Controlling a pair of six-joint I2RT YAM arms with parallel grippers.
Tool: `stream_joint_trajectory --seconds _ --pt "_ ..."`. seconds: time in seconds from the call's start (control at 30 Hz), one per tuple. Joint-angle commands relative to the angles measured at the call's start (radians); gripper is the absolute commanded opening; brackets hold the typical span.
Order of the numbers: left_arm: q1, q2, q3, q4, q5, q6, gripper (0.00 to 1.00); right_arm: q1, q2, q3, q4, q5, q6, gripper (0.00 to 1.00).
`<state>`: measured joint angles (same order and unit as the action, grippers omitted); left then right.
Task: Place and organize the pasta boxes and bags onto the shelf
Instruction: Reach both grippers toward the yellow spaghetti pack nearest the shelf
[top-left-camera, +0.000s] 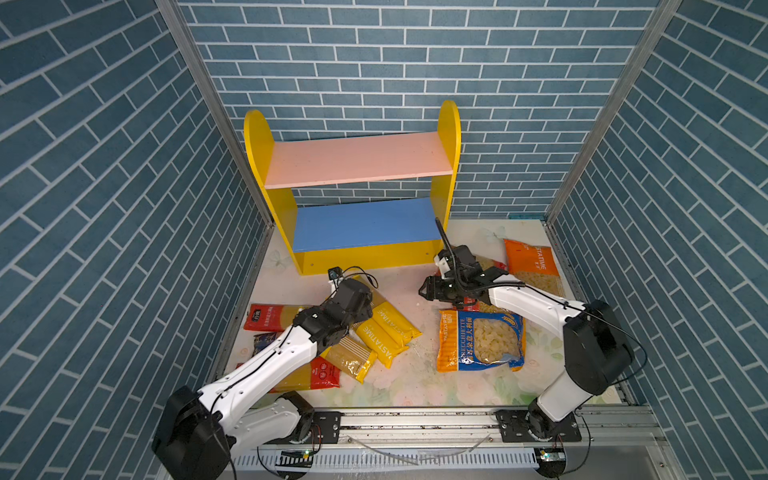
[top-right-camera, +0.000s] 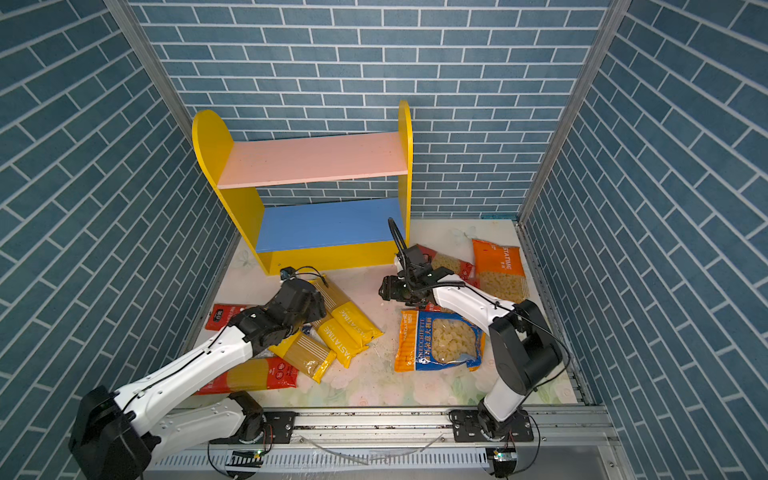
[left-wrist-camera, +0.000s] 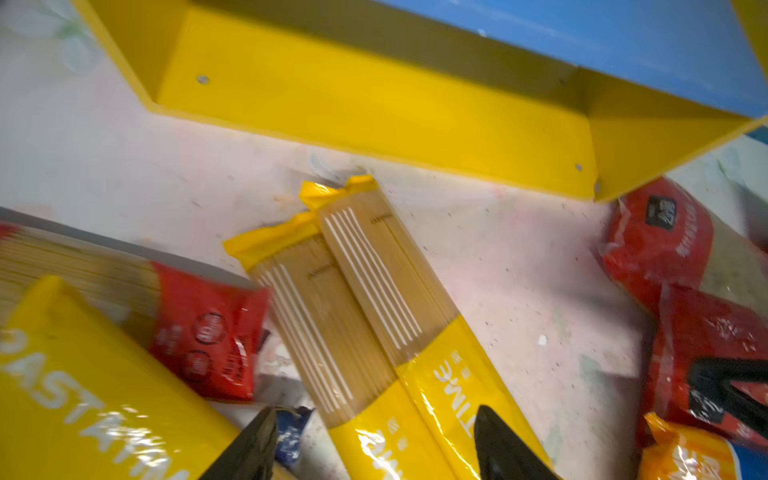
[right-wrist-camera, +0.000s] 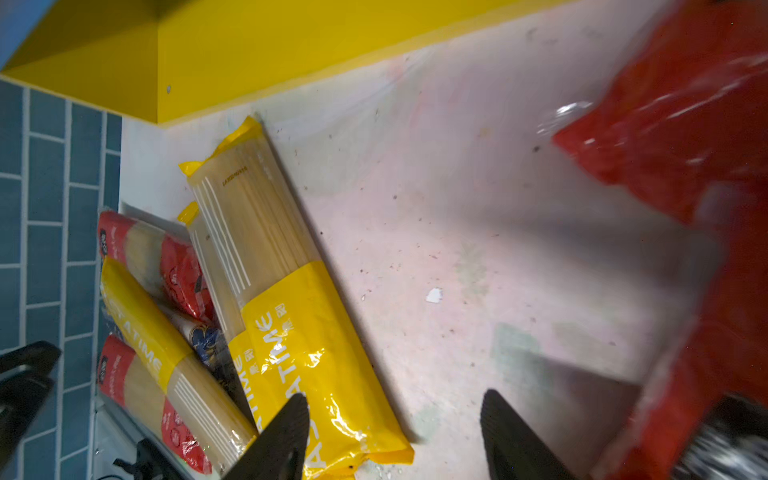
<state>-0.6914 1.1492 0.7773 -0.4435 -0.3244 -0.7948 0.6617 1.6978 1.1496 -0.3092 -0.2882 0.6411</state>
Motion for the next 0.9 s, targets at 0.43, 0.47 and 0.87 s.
stream_joint_trajectory --seconds 0.43,0.47,0.87 --pt "-0.005 0.155 -0.141 0.249 0.209 -0.126 0.63 0.064 0.303 0.175 0.058 -0.228 0.031 0.65" --pt "0.011 0.157 -0.144 0.254 0.22 -0.122 0.61 0.068 0.314 0.182 0.064 -0.236 0.041 0.64" --pt "0.212 0.228 -0.163 0.378 0.408 -0.085 0.44 0.129 0.435 0.302 0.149 -0.354 0.228 0.61"
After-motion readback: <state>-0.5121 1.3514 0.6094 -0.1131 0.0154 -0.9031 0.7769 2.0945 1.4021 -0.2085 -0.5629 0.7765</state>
